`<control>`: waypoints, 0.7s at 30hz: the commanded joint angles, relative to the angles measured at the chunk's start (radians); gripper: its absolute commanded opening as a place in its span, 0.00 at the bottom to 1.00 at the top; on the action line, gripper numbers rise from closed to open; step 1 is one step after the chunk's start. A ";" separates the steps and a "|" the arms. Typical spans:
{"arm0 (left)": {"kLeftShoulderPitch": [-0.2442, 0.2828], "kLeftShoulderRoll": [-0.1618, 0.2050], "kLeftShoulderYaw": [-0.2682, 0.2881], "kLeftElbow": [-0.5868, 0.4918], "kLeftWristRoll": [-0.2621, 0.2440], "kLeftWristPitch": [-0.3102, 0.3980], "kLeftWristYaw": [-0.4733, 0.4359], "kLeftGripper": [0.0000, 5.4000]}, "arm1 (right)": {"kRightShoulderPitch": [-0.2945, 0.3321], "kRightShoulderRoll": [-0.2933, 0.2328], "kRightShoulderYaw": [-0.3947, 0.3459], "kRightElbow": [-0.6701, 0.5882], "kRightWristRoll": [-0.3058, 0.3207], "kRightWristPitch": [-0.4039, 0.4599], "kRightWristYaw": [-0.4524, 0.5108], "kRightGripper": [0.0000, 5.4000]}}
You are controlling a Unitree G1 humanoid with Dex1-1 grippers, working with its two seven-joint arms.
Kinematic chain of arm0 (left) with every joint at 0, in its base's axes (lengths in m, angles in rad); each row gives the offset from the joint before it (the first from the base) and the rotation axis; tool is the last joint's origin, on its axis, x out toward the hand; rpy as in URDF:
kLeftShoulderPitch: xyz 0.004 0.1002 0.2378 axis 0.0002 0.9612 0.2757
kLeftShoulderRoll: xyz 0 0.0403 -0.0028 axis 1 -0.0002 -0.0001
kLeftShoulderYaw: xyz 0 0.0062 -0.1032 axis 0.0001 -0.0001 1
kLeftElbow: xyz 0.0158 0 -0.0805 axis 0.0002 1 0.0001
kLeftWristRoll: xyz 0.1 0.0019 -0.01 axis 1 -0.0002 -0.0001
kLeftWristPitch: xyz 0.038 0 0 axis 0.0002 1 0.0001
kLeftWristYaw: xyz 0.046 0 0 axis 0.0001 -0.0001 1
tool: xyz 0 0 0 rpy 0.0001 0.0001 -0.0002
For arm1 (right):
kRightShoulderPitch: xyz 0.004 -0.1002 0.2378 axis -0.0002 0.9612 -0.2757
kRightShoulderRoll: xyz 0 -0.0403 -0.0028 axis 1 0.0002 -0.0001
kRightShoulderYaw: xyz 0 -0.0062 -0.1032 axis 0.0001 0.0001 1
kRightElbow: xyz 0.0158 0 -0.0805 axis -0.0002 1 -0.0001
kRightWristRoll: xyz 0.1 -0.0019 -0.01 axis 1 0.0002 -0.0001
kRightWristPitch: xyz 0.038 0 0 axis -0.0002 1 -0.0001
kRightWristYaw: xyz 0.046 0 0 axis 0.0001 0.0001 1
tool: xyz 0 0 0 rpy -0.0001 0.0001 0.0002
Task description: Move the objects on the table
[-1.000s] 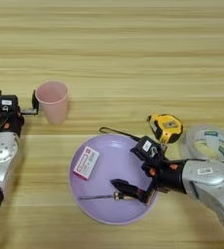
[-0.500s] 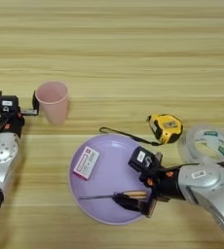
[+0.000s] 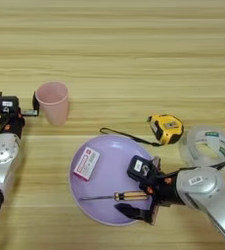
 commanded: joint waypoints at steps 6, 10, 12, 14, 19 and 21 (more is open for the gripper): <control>0.007 -0.004 -0.005 -0.014 0.014 0.014 0.005 1.00 | 0.011 0.013 0.027 0.053 -0.021 0.010 0.005 0.84; 0.008 -0.004 -0.006 -0.016 0.015 0.014 0.005 1.00 | 0.013 0.014 0.046 0.067 -0.031 -0.005 0.010 0.75; 0.009 -0.005 -0.006 -0.017 0.014 0.014 0.005 1.00 | 0.015 0.011 0.054 0.069 -0.037 -0.011 0.012 0.72; 0.009 -0.005 -0.006 -0.018 0.014 0.015 0.004 1.00 | 0.020 0.009 0.061 0.071 -0.044 -0.018 0.013 0.68; 0.010 -0.007 -0.006 -0.021 0.013 0.016 0.005 1.00 | 0.024 0.011 0.069 0.085 -0.054 -0.032 0.016 0.60; 0.010 -0.007 -0.007 -0.021 0.013 0.016 0.005 1.00 | 0.024 0.011 0.070 0.089 -0.055 -0.035 0.016 0.55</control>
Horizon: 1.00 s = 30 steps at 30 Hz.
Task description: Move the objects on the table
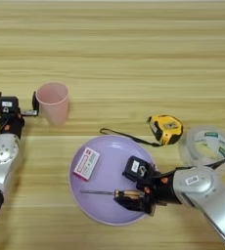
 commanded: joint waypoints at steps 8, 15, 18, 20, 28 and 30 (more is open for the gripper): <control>0.001 -0.006 -0.006 -0.008 0.014 0.013 0.004 1.00 | 0.036 0.009 0.031 0.057 -0.031 0.016 -0.012 0.42; -0.001 -0.004 -0.007 -0.004 0.012 0.012 0.004 1.00 | 0.043 0.026 0.025 0.061 -0.027 0.010 -0.018 0.30; -0.001 -0.003 -0.007 -0.003 0.012 0.012 0.004 1.00 | 0.045 0.035 0.024 0.064 -0.027 0.009 -0.019 0.26; -0.001 -0.003 -0.007 -0.003 0.012 0.012 0.004 1.00 | 0.046 0.040 0.022 0.065 -0.027 0.009 -0.019 0.21; -0.002 -0.003 -0.007 -0.002 0.011 0.012 0.003 1.00 | 0.052 0.050 0.015 0.058 -0.027 0.011 -0.020 0.14; -0.002 -0.003 -0.007 -0.002 0.011 0.012 0.003 1.00 | 0.053 0.051 0.012 0.055 -0.028 0.011 -0.023 0.14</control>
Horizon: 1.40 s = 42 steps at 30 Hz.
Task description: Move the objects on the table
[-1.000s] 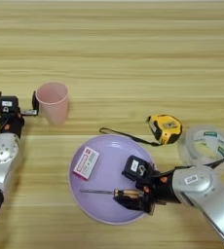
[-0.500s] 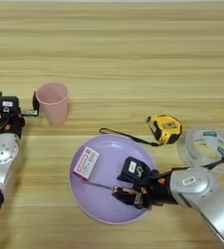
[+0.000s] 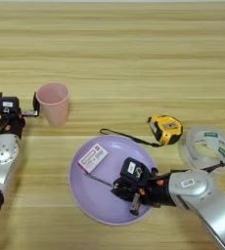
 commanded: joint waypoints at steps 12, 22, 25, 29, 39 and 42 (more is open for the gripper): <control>-0.001 -0.008 -0.003 -0.007 0.014 0.014 0.008 1.00 | 0.089 -0.021 -0.111 -0.127 0.036 0.071 -0.039 0.14; -0.006 -0.004 -0.002 0.002 0.012 0.014 0.008 1.00 | 0.156 0.020 -0.269 -0.241 0.140 0.089 -0.080 0.14; -0.007 -0.005 -0.003 0.002 0.012 0.015 0.009 1.00 | 0.164 0.033 -0.311 -0.254 0.168 0.091 -0.092 0.14; -0.007 -0.008 -0.004 0.001 0.013 0.015 0.011 1.00 | 0.181 0.046 -0.379 -0.255 0.201 0.084 -0.111 0.14; -0.010 -0.006 -0.004 0.004 0.009 0.016 0.011 1.00 | 0.238 0.101 -0.560 -0.117 0.184 0.026 -0.196 0.14; -0.010 -0.004 -0.003 0.004 0.008 0.016 0.010 1.00 | 0.249 0.108 -0.583 -0.101 0.181 0.017 -0.206 0.14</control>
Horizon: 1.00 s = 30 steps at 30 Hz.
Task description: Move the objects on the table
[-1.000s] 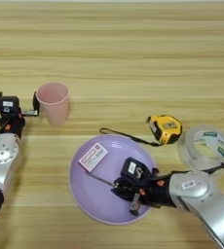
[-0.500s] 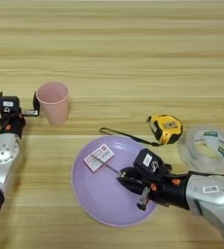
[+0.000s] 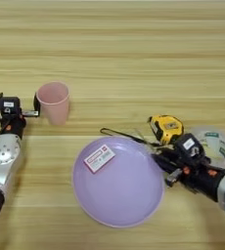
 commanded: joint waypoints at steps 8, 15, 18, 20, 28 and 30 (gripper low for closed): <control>-0.009 0.001 0.005 0.003 0.007 0.010 -0.001 1.00 | 0.014 0.014 -0.026 0.080 -0.027 -0.031 -0.017 0.14; -0.008 0.002 0.005 0.002 0.006 0.010 -0.003 1.00 | -0.003 0.028 0.017 0.170 -0.059 -0.053 -0.019 0.14; -0.008 0.003 0.005 0.002 0.006 0.010 -0.003 1.00 | -0.009 0.030 0.050 0.207 -0.097 -0.077 -0.031 0.14; -0.007 0.004 0.005 0.001 0.006 0.010 -0.004 1.00 | -0.016 0.036 0.059 0.222 -0.106 -0.083 -0.032 0.14; -0.006 0.003 0.005 0.000 0.006 0.010 -0.003 1.00 | -0.035 0.052 0.093 0.258 -0.144 -0.100 -0.037 0.14; -0.006 0.002 0.004 -0.001 0.006 0.010 -0.003 1.00 | -0.035 0.049 0.092 0.255 -0.156 -0.106 -0.040 0.21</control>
